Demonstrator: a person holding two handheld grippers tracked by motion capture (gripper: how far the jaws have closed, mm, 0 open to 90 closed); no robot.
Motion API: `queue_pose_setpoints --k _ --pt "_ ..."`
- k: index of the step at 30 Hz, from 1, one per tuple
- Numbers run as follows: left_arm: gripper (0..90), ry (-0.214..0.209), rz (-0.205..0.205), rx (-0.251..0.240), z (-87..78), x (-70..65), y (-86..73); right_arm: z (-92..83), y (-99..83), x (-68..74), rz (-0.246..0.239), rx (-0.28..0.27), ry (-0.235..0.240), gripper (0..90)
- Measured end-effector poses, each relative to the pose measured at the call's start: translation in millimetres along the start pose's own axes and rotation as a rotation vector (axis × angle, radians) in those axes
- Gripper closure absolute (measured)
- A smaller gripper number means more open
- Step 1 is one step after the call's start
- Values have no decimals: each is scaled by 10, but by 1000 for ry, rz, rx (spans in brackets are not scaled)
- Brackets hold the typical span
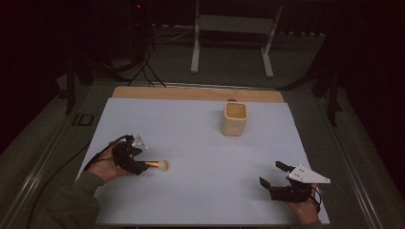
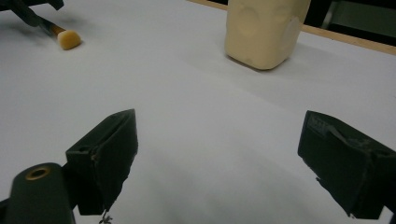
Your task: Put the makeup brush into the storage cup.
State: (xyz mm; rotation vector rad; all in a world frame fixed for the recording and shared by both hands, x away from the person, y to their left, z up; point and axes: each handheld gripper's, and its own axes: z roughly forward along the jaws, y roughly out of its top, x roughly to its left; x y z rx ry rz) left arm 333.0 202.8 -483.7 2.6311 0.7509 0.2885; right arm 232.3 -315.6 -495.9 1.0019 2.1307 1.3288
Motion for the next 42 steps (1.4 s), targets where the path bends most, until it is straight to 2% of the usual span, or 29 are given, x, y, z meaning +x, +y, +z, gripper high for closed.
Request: queue_pose_setpoints --k 6,8,9,10,12,16,18,19,21,24,30,42 --pt "378 -7 12 25 37 0 13 0 0 1 0 0 1 119" --pt "434 -7 18 43 68 -5 22 -1 1 1 -1 1 1 119" --pt "469 -9 20 60 87 -7 28 0 0 0 0 0 1 119" --pt "505 -28 34 94 126 -11 40 -1 0 0 0 0 1 119" --pt "537 -36 39 106 147 -20 46 -1 0 0 0 0 1 119" --pt "728 -50 53 157 179 -55 125 1 -2 -1 1 2 3 119" --pt "749 -51 51 190 187 -57 167 0 -1 0 1 3 4 120" --pt "751 -51 51 190 187 -57 167 0 -1 0 0 2 3 120" --pt "754 -52 50 233 198 -55 222 -2 -1 -1 2 1 3 120" --pt "755 -50 52 243 201 -59 238 -5 -2 -3 3 1 3 120" --pt "756 -39 45 235 191 -48 232 -2 -3 -5 4 2 5 120" --pt "756 -18 -1 161 70 19 226 -1 -4 -8 6 4 5 120"
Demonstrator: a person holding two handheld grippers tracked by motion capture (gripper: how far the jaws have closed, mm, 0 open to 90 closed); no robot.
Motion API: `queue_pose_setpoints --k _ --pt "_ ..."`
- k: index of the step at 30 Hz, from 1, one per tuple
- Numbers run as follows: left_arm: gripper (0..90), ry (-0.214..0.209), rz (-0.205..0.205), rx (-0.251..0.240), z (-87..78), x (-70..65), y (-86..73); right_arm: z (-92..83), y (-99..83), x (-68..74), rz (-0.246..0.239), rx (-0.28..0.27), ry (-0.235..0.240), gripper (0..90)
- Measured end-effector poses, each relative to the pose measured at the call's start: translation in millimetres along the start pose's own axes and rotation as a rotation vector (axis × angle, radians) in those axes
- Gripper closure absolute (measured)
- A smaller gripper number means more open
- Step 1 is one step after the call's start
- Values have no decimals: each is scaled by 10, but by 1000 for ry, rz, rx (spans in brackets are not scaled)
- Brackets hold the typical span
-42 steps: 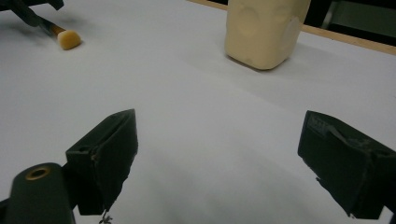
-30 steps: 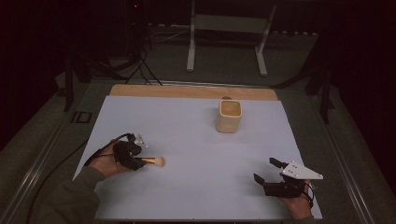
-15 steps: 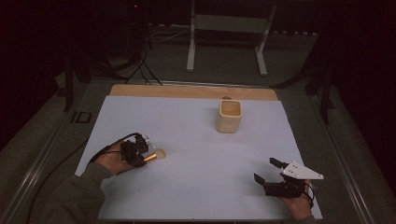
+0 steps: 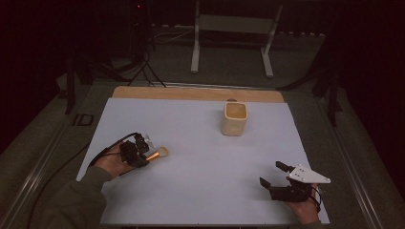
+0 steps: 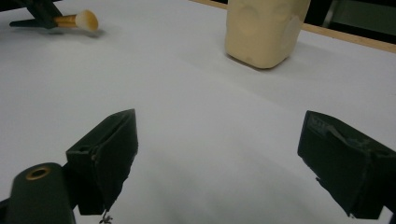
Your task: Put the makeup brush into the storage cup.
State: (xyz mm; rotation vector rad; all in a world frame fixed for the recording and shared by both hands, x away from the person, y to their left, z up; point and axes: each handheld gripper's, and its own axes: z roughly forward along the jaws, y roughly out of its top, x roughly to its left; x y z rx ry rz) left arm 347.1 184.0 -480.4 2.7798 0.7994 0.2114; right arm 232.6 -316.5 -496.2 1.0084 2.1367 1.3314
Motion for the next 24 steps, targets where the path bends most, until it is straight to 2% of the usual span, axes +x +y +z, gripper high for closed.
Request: queue_pose_setpoints --k 9,13,14,24 --pt "756 16 -49 -83 -122 51 -25 -1 -1 -3 7 3 0 120" --pt "756 17 -60 -103 -144 57 -32 -1 -1 -7 9 1 1 120" --pt "756 19 -71 -127 -185 69 -41 -2 0 -10 13 -3 3 120" --pt "756 31 -103 -221 -319 78 -67 2 9 -13 25 -7 4 120"
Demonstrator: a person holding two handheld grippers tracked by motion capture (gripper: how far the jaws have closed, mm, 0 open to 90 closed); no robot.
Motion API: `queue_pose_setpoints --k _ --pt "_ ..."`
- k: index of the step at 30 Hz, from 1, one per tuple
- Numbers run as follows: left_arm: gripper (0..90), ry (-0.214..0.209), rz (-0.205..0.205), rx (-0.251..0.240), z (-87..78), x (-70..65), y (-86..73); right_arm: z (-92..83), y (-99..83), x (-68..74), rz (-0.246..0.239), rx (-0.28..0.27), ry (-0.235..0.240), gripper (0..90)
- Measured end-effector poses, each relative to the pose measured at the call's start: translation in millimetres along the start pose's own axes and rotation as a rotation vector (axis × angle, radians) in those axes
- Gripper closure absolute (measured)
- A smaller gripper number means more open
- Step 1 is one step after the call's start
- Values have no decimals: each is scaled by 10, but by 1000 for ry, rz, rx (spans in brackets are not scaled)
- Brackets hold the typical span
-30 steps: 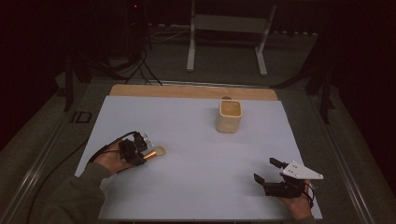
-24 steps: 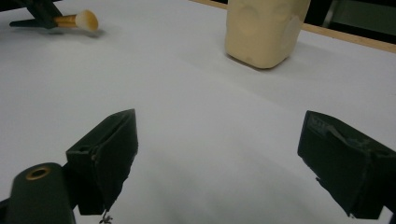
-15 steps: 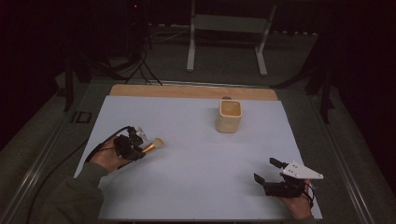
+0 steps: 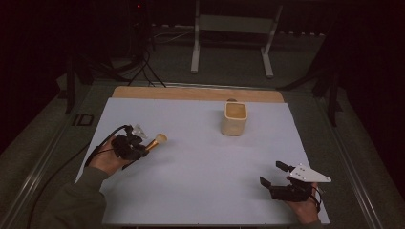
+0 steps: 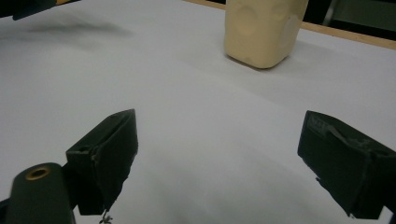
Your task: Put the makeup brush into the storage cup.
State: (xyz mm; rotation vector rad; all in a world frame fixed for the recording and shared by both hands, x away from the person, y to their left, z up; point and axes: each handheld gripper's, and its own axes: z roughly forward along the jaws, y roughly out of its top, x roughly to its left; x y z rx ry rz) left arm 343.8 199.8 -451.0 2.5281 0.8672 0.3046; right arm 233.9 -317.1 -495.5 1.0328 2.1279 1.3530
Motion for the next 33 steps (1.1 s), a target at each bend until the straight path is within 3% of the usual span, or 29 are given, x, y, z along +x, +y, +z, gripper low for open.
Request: queue_pose_setpoints --k 10,21,33 --pt "756 -1 -33 -113 -101 -30 7 26 49 28 13 -20 25 120" --pt "756 5 -50 -200 -164 -83 40 81 202 50 25 -37 50 121" --pt "756 3 -46 -288 -176 -189 113 305 501 155 13 -70 136 137"
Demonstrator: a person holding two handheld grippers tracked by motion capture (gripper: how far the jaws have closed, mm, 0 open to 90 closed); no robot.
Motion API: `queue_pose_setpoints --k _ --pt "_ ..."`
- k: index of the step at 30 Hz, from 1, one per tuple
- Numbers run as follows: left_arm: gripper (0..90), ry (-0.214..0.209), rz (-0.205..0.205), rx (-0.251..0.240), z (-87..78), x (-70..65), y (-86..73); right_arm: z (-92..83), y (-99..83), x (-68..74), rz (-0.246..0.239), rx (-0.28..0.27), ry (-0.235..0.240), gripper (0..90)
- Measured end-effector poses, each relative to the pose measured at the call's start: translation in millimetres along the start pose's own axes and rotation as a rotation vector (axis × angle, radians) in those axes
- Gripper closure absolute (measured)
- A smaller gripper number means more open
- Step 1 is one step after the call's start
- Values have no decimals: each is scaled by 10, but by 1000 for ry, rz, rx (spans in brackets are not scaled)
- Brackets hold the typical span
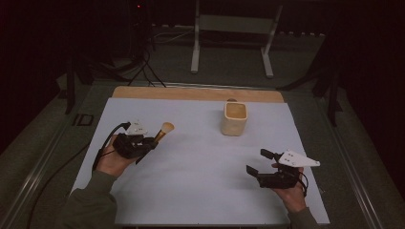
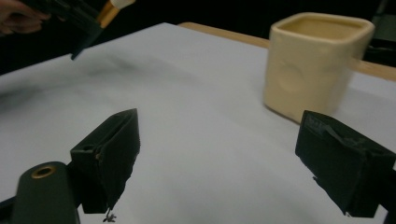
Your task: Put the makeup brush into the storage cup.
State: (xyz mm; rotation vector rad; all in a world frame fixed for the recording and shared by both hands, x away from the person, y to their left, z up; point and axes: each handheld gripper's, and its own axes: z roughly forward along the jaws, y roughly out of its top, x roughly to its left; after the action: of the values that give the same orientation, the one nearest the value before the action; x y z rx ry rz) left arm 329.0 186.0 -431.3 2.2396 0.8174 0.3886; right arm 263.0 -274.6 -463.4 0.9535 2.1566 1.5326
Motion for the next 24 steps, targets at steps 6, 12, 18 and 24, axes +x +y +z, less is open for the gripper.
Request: queue_pose_setpoints --k 6,12,18,24 --pt "756 -15 10 -47 -9 -54 42 186 185 85 -13 -23 52 141" --pt "756 -31 18 -99 2 -112 74 375 352 185 -29 -36 107 149" --pt "756 -57 24 -167 7 -181 118 527 454 262 -33 -45 154 156" --pt "756 -74 40 -200 63 -303 195 612 508 299 -20 -58 188 182"
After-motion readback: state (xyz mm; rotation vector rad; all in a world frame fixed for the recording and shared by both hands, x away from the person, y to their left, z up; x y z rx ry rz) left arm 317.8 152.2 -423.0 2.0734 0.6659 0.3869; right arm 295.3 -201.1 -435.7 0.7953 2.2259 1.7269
